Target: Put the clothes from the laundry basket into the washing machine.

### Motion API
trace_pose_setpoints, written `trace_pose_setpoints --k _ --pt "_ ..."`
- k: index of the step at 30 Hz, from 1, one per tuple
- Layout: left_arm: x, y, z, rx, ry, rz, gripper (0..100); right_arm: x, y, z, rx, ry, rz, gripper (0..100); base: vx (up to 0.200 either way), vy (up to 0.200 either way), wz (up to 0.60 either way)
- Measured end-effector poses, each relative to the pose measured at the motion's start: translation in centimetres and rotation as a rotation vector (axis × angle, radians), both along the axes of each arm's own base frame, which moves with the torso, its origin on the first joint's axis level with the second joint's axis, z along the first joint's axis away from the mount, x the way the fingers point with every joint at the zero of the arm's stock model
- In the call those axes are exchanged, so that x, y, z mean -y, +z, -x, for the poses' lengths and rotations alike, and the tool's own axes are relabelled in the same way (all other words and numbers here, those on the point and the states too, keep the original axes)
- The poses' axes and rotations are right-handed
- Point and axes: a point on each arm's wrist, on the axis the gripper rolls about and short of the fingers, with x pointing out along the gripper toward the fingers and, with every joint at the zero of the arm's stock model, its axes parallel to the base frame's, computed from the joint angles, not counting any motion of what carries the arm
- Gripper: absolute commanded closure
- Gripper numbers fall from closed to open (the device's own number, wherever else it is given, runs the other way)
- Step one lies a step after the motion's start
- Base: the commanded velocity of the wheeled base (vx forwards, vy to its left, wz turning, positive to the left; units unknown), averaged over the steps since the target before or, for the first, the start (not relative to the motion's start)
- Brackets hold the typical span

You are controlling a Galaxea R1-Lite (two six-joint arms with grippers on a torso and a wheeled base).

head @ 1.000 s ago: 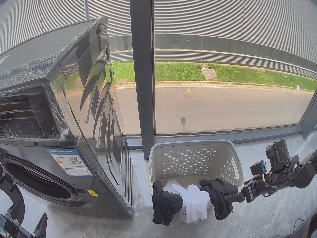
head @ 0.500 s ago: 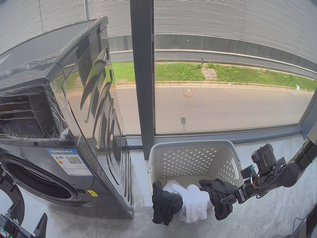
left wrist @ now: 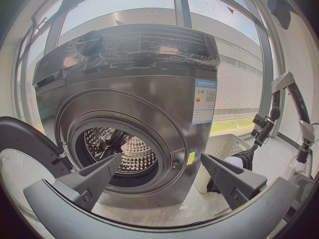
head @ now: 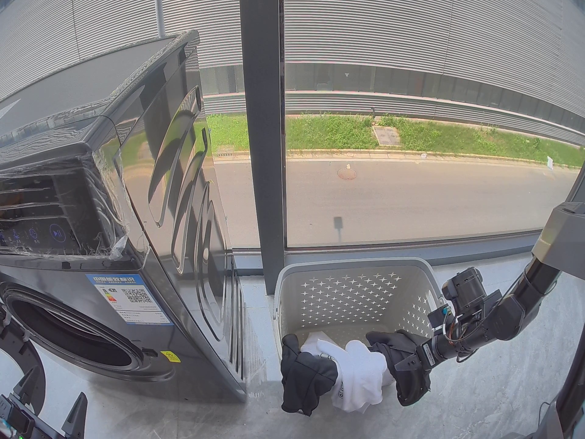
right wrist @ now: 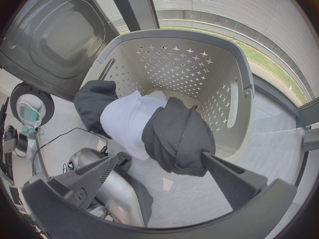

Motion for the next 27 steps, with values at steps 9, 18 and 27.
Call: trace_pose_setpoints --k 9,18,27 --pt "0.0 0.0 0.0 0.000 0.000 0.002 0 0.4 -1.1 -2.6 0.022 -0.068 0.029 0 0.000 0.000 0.00" --pt "0.0 0.0 0.0 0.000 0.000 0.002 0 0.0 -2.0 -2.9 0.005 -0.060 0.045 0 0.000 0.000 0.00" --pt "0.0 0.0 0.0 0.000 0.000 0.002 0 -0.6 -3.0 -3.4 -0.008 -0.044 0.051 100 0.000 0.000 0.00"
